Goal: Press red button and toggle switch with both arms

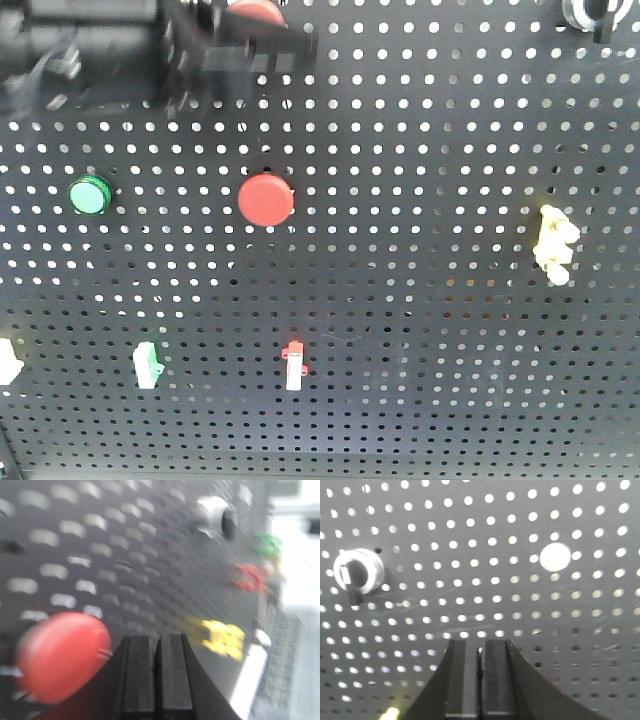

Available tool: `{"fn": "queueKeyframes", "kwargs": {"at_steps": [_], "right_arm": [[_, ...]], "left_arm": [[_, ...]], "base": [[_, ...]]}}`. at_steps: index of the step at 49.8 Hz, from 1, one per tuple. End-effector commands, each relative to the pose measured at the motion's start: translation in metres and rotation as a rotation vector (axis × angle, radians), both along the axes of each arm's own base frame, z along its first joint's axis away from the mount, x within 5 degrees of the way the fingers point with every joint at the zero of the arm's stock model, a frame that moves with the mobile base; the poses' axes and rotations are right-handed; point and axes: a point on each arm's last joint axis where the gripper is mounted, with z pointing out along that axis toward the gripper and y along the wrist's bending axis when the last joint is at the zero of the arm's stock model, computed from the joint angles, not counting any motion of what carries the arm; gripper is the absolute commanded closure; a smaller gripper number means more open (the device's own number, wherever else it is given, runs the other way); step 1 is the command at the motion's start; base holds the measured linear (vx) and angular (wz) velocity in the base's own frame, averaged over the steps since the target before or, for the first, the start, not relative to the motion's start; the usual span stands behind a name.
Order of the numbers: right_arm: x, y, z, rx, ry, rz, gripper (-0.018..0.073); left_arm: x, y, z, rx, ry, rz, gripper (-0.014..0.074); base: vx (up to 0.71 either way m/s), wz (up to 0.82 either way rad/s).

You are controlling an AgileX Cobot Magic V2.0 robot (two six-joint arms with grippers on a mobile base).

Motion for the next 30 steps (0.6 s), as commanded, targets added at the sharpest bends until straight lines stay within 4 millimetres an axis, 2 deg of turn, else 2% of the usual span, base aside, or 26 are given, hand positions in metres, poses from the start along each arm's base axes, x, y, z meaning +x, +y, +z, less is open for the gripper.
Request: {"fn": "queueKeyframes", "kwargs": {"at_steps": [1,9,15,25,30], "right_arm": [[-0.004,0.000,0.014,0.043,-0.079,0.004,0.0562],[-0.003,0.006,0.005,-0.006,0.022,0.071,0.0562],[0.000,0.015,0.001,-0.042,0.047,0.170,0.0562],[0.017,0.037,0.003,-0.003,0.002,0.458,0.0562],[0.032,0.040,0.006,0.032,-0.020,0.512,0.0562]], "left_arm": [[-0.044,0.012,0.031,-0.076,-0.080,-0.072,0.0595],[-0.070,0.025,0.041,-0.064,-0.129,-0.079,0.0595],[-0.082,0.035,0.042,-0.056,-0.135,-0.046,0.0595],[-0.091,0.044,0.021,-0.041,-0.102,-0.003,0.0595],[-0.092,0.047,0.011,-0.048,-0.086,0.021,0.0595]], "base": [[0.00,0.00],[0.00,0.00],[0.00,0.00],[0.00,0.00],[0.00,0.00]]}}
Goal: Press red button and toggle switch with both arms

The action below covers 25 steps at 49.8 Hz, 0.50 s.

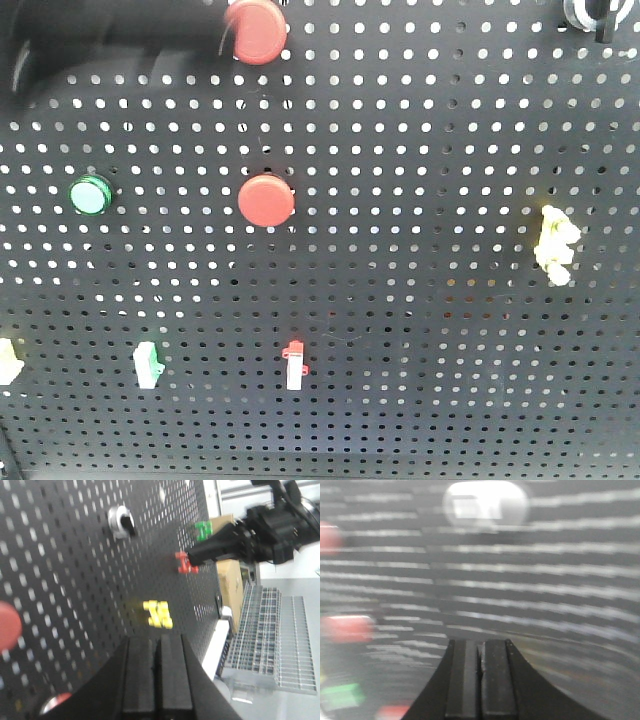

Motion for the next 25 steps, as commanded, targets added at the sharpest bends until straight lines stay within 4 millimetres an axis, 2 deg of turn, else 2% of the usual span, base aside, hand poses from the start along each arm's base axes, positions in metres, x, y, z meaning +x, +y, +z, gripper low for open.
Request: {"fn": "queueKeyframes", "kwargs": {"at_steps": [1,7,19,25], "right_arm": [[0.007,-0.001,0.021,0.089,-0.096,0.009,0.0562],[0.024,-0.001,0.030,0.102,-0.097,0.015,0.0562],[0.056,0.001,0.051,0.115,-0.097,0.081,0.0562],[0.066,0.000,0.052,0.121,-0.086,0.068,0.0562]], "left_arm": [[-0.008,0.008,0.009,-0.115,-0.028,0.047,0.0595],[-0.006,0.009,0.002,-0.123,-0.019,0.076,0.0595],[-0.003,0.010,0.003,-0.144,-0.032,0.102,0.0595],[-0.003,0.010,0.003,-0.144,-0.033,0.103,0.0595]], "base": [[0.00,0.00],[0.00,0.00],[0.00,0.00],[0.00,0.00]]}}
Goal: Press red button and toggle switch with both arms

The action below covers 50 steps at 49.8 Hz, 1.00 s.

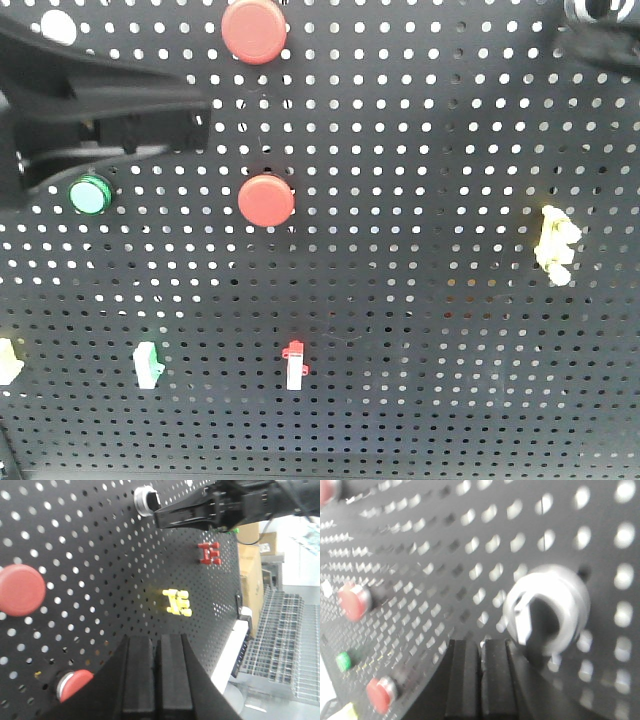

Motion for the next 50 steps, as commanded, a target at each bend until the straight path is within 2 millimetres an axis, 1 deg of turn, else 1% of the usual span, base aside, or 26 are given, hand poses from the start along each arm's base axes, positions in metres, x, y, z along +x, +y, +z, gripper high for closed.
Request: {"fn": "queueKeyframes", "kwargs": {"at_steps": [1,11,18,27,35,41,47,50], "right_arm": [[-0.001,-0.004,0.017,0.059,-0.055,-0.040,0.0562],[0.004,-0.012,0.016,0.008,-0.079,-0.142,0.0562],[-0.002,-0.018,0.020,-0.022,-0.113,-0.229,0.0562],[-0.007,-0.025,0.021,-0.097,-0.124,-0.325,0.0562],[-0.011,-0.026,0.023,-0.108,-0.129,-0.343,0.0562],[-0.014,-0.023,0.021,-0.103,-0.101,-0.315,0.0562],[-0.023,-0.021,0.018,-0.148,-0.069,-0.285,0.0562],[-0.033,-0.020,0.015,-0.161,-0.056,-0.282,0.0562]], "left_arm": [[-0.006,0.005,0.015,-0.103,-0.032,0.023,0.0595],[-0.006,0.005,0.015,-0.102,-0.032,0.023,0.0595],[-0.006,0.005,0.015,-0.100,-0.033,0.024,0.0595],[-0.006,0.005,0.015,-0.100,-0.033,0.024,0.0595],[-0.006,0.005,0.015,-0.101,-0.033,0.025,0.0595],[-0.006,0.005,0.015,-0.099,-0.032,0.024,0.0595],[-0.005,0.006,0.010,-0.075,-0.040,0.044,0.0595],[-0.005,0.009,0.005,-0.060,-0.049,0.066,0.0595]], "base": [[0.00,0.00],[0.00,0.00],[0.00,0.00],[0.00,0.00],[0.00,0.00],[0.00,0.00],[0.00,0.00],[0.00,0.00]]}}
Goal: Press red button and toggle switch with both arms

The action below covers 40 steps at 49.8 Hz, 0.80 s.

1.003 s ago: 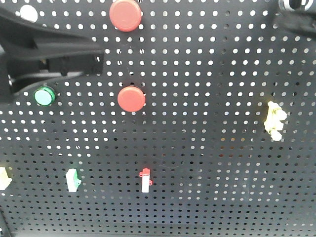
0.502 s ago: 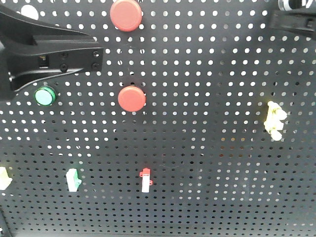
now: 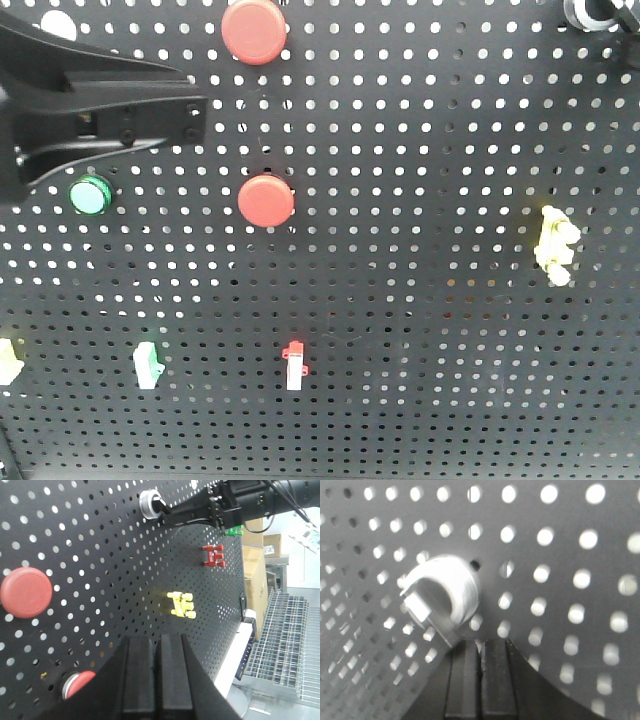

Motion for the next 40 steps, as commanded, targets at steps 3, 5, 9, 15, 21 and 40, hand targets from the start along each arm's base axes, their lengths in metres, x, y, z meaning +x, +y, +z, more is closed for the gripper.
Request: {"fn": "queueKeyframes", "kwargs": {"at_steps": [3,5,9,15,21,40], "right_arm": [[-0.030,-0.003,0.012,0.023,-0.066,-0.042,0.0562],[-0.036,-0.004,0.007,0.020,-0.068,-0.060,0.0562],[-0.052,-0.006,-0.003,-0.002,-0.088,-0.100,0.0562],[-0.081,-0.009,-0.027,-0.037,-0.109,-0.152,0.0562],[-0.113,-0.011,-0.059,-0.078,-0.132,-0.193,0.0562],[-0.200,-0.010,-0.169,-0.145,-0.236,-0.235,0.0562]], "left_arm": [[-0.005,0.009,0.000,-0.053,-0.041,0.073,0.0595],[-0.005,0.011,-0.008,-0.047,-0.026,0.096,0.0595],[-0.006,0.016,-0.023,-0.039,0.002,0.139,0.0595],[-0.006,0.024,-0.058,-0.025,0.073,0.209,0.0595],[-0.014,0.036,-0.094,-0.021,0.102,0.273,0.0595],[-0.069,0.080,-0.197,-0.134,0.073,0.412,0.0595]], "base": [[0.00,0.00],[0.00,0.00],[0.00,0.00],[0.00,0.00],[0.00,0.00],[0.00,0.00]]}}
